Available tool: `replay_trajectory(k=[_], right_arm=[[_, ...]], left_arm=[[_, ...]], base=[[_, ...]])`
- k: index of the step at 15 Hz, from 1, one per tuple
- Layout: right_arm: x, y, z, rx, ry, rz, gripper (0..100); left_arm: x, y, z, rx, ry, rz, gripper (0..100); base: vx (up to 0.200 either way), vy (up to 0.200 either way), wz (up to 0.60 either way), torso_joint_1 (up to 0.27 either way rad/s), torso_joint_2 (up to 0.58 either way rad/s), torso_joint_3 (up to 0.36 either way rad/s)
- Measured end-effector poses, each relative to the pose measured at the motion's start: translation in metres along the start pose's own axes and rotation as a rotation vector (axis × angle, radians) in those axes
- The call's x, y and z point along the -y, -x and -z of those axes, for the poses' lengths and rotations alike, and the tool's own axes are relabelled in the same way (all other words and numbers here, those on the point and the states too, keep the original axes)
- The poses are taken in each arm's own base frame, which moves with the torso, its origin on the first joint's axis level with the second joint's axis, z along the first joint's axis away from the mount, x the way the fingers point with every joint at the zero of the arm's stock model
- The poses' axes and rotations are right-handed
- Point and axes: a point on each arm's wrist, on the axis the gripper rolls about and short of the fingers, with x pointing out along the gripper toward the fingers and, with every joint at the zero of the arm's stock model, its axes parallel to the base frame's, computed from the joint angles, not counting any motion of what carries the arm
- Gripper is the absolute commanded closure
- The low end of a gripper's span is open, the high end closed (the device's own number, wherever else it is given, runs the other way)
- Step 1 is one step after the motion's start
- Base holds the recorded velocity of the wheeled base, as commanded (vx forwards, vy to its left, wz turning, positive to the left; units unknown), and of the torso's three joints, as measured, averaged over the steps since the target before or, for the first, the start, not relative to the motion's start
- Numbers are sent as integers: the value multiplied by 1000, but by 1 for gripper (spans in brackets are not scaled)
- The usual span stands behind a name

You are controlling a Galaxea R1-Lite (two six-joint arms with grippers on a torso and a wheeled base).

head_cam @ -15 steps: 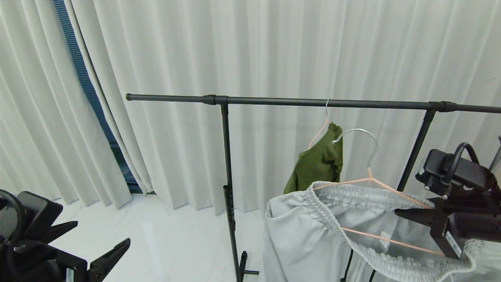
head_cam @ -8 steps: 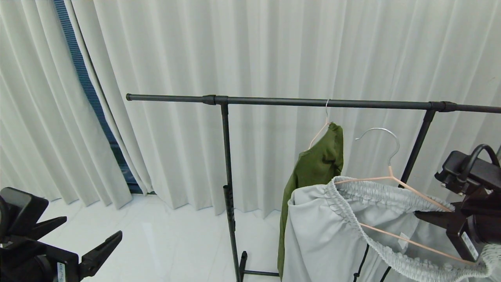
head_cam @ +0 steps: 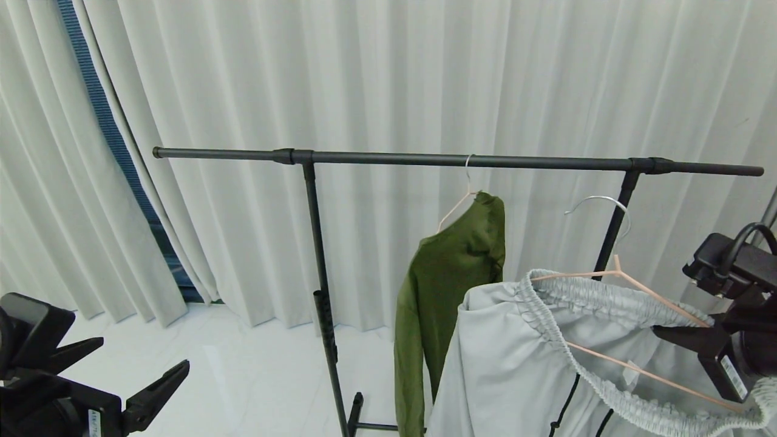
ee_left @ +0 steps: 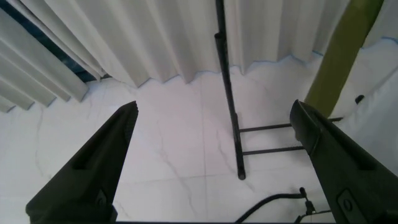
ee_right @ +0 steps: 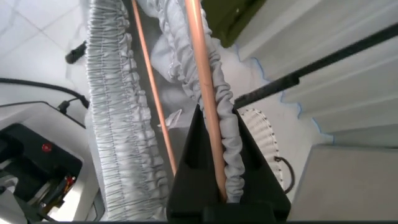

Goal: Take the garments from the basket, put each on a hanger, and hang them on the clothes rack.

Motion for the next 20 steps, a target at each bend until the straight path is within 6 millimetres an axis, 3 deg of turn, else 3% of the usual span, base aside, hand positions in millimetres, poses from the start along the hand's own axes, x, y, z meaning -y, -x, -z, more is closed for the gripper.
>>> replay_trajectory(k=[3, 13, 20], right_arm=[[5, -1, 7, -28, -28, 31, 100], [21, 3, 15, -31, -243, 139, 100], [27, -7, 5, 51, -296, 164, 100]], left_arm=[[0, 0, 0, -1, -1, 1, 0], [1, 1, 4, -7, -64, 4, 0], [1, 5, 3, 20, -64, 2, 0]], base=[[0, -200, 0, -2, 4, 4], [0, 0, 0, 0, 0, 0], [200, 0, 0, 1, 2, 6]])
